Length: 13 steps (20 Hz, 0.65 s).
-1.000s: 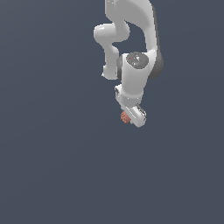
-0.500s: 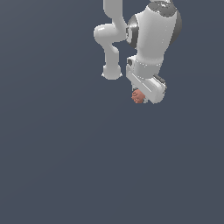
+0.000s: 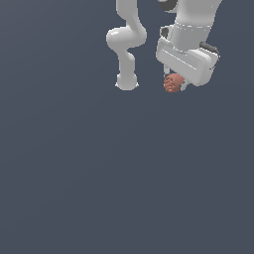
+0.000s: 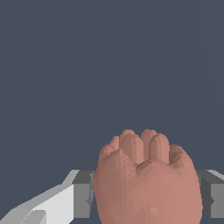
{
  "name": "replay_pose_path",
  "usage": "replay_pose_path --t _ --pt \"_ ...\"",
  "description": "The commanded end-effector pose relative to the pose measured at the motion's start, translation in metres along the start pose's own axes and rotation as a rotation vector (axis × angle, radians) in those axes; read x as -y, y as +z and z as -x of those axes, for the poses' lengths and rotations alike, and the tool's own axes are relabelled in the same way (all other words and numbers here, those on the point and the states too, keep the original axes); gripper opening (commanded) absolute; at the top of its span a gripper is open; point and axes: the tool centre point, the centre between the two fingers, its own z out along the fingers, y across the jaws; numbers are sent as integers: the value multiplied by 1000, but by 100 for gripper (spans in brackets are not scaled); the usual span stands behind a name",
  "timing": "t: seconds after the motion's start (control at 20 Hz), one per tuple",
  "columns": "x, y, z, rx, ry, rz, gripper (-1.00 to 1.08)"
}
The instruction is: Pick up the object and move it to a goal position.
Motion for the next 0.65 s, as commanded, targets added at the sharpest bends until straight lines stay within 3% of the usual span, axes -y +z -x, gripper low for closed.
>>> replay_pose_path --t 0.0,0.6 --pt "-1 -18 9 0 0 2 -100" --pt "0 -54 27 2 -1 2 -100"
